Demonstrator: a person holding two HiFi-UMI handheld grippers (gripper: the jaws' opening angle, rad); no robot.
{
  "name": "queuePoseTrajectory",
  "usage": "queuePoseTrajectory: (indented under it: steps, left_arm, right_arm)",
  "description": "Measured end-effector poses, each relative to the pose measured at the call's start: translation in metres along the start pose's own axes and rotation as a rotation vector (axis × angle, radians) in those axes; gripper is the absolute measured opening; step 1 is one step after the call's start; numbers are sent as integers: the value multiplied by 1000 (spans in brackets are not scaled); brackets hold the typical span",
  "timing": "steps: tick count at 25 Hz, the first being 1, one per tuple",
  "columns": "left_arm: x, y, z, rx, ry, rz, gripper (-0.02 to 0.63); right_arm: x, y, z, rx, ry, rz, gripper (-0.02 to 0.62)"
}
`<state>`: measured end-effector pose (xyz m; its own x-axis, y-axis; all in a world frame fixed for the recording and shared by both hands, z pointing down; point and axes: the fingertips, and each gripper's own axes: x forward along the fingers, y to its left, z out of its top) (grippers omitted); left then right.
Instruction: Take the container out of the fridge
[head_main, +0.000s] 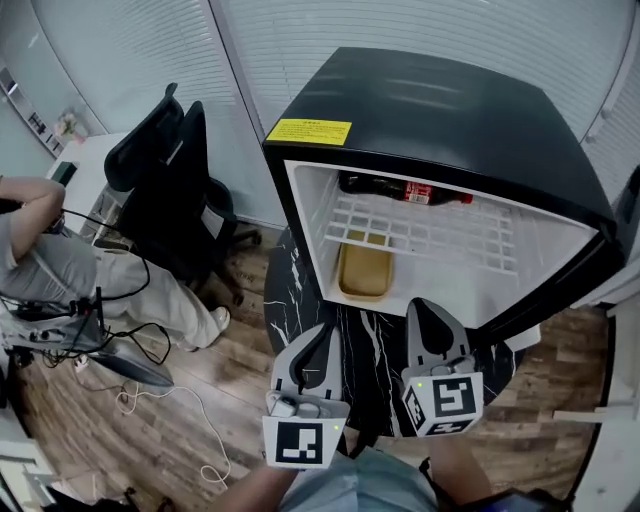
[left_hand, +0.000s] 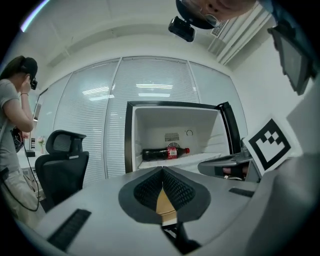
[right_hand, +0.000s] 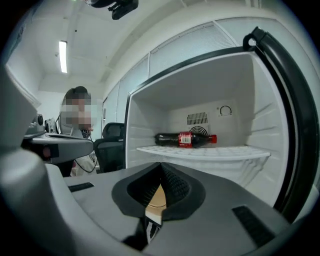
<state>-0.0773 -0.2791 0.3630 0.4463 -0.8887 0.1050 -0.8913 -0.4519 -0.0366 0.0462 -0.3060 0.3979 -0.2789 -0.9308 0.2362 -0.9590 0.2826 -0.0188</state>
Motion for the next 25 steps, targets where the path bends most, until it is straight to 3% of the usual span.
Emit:
queuePoseTrajectory:
  steps: [6,12,17,25]
  left_arm:
    - [22,9,-33,-45,62,-49,14]
    - [36,11,-72,-34,133,-85,14]
    - [50,22,-87,-68,163,-79,14]
    - [62,28,-102,-35,201,-120,14]
  right_arm:
    - [33,-6,-39,16,103,-31,14]
    - [57,-13,-76,42,164,-58,14]
    - [78,-16,-89,56,192,-72,14]
    - [101,-30,-105,86,233,-135,61]
